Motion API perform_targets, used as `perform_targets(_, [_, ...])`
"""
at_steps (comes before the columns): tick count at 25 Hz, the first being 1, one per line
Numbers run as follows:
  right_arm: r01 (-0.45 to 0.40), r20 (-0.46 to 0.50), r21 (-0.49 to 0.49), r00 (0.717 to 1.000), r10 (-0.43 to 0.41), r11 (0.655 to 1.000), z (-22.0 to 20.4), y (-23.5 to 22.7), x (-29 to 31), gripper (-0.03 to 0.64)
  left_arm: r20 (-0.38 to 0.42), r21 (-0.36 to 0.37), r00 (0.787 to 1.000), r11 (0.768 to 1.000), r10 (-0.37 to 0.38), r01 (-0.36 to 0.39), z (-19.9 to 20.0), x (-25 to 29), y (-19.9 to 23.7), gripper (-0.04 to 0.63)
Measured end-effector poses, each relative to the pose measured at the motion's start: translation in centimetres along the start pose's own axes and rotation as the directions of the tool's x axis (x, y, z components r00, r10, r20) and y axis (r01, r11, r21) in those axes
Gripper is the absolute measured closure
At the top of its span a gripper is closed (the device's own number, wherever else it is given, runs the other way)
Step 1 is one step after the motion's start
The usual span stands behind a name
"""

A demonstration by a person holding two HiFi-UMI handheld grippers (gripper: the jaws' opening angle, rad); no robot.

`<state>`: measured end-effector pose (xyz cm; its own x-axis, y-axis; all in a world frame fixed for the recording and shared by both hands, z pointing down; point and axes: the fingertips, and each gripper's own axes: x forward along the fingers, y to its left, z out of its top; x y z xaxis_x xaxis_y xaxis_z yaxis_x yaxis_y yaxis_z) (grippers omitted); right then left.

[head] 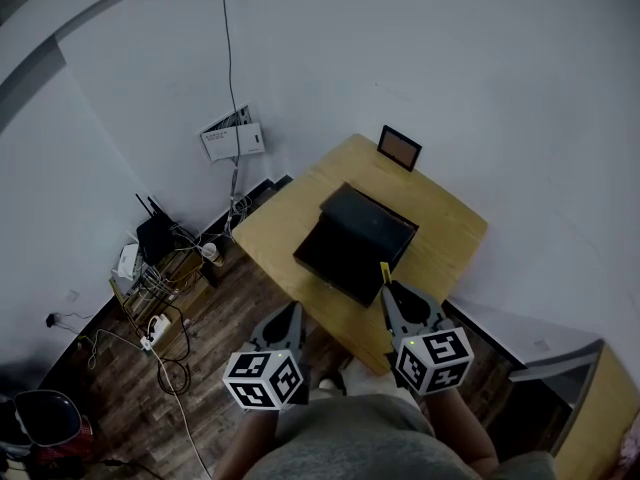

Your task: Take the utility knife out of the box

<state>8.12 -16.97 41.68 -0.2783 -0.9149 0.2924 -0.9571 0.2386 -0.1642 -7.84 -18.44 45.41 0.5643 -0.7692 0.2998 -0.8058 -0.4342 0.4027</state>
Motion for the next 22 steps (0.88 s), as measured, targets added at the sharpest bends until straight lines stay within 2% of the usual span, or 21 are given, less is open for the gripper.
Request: perform_targets(22, [-0.030,-0.036,-0.012,0.999,0.029,0.999,-0.8,0.2,1.6,0.583,0.003,-0.020,1.000,0.999,0.025,-0.025,0.0,0.7,0.9,0.592])
